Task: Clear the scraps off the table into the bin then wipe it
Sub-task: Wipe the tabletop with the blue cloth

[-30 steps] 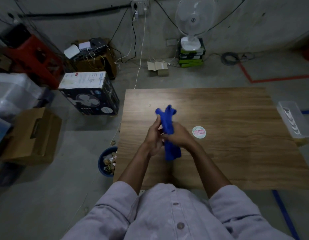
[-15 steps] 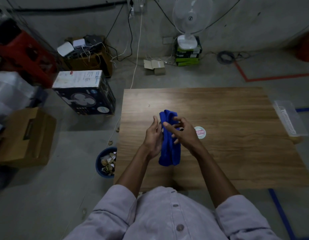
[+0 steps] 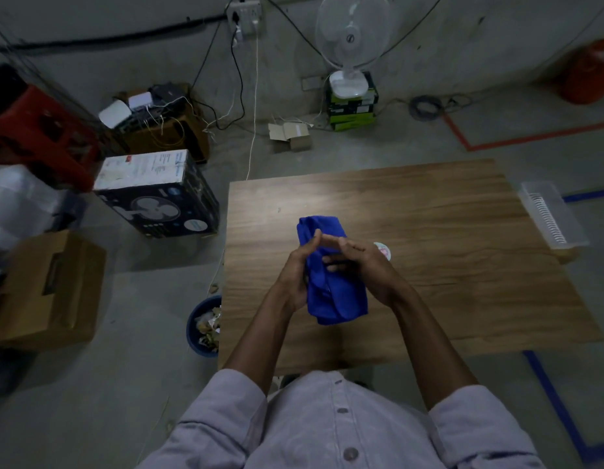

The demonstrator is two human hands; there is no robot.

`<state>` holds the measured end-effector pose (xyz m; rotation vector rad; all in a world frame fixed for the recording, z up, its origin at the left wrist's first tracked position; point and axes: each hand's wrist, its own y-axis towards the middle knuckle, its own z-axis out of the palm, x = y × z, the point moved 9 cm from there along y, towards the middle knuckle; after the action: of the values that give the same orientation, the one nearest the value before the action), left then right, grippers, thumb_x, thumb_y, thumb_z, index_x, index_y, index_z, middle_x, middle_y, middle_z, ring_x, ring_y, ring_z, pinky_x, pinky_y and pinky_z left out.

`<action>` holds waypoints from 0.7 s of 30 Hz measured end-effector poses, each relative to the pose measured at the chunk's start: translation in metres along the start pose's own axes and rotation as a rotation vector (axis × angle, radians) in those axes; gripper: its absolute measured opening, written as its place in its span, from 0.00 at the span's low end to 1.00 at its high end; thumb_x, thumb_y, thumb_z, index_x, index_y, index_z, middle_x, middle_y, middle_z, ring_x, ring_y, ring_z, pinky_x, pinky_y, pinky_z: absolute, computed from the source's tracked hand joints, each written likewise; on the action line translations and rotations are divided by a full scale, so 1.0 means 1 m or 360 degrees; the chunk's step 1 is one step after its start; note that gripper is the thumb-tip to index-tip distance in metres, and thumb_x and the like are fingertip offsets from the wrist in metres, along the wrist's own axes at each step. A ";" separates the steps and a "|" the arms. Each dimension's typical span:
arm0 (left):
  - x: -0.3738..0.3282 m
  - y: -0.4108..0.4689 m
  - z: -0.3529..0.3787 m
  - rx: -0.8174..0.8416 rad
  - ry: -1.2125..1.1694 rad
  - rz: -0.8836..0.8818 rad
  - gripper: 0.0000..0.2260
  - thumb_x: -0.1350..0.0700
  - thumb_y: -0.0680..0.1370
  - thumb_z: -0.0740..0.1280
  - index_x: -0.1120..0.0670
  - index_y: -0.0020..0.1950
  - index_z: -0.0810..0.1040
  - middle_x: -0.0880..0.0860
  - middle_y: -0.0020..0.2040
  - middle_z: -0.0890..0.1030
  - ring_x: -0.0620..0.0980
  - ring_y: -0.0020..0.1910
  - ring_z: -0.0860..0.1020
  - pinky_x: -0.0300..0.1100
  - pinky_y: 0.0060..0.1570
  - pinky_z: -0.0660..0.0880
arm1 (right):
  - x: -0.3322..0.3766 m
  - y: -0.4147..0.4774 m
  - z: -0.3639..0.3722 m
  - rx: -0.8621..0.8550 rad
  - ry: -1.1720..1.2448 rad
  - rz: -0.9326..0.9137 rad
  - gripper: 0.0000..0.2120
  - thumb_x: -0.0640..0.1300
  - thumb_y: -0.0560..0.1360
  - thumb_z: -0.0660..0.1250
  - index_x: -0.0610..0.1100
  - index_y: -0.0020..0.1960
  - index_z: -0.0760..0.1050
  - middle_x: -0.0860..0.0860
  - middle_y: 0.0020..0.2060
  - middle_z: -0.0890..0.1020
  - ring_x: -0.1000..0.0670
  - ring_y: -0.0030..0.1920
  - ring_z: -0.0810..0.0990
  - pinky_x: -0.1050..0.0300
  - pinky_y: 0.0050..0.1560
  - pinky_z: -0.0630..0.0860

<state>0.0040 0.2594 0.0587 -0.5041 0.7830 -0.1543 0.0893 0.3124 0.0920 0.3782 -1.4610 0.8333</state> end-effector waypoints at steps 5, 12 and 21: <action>0.019 0.000 0.003 -0.0036 -0.0367 -0.0087 0.20 0.49 0.83 0.64 0.60 0.70 0.75 0.62 0.64 0.81 0.62 0.60 0.81 0.58 0.64 0.76 | 0.010 -0.028 -0.080 -0.0699 0.0238 -0.0089 0.13 0.48 0.83 0.63 0.45 0.64 0.79 0.43 0.55 0.85 0.47 0.47 0.82 0.56 0.46 0.79; 0.038 0.007 0.040 -0.0037 -0.0281 -0.0043 0.23 0.49 0.83 0.64 0.63 0.72 0.74 0.64 0.68 0.78 0.63 0.64 0.78 0.60 0.70 0.71 | -0.041 -0.077 -0.054 -0.0155 0.0206 0.0400 0.27 0.50 0.71 0.78 0.46 0.66 0.75 0.50 0.58 0.84 0.47 0.58 0.84 0.44 0.58 0.81; 0.038 0.050 0.070 -0.0302 0.0341 0.0150 0.18 0.55 0.77 0.74 0.59 0.65 0.81 0.56 0.59 0.85 0.57 0.60 0.82 0.50 0.49 0.82 | -0.041 -0.137 -0.154 -0.0650 0.0214 0.0288 0.25 0.44 0.67 0.82 0.45 0.62 0.79 0.48 0.54 0.86 0.47 0.53 0.86 0.53 0.42 0.81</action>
<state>0.0780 0.3169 0.0520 -0.6356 1.0351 -0.0466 0.2987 0.3149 0.0693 -0.1167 -1.5096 0.6659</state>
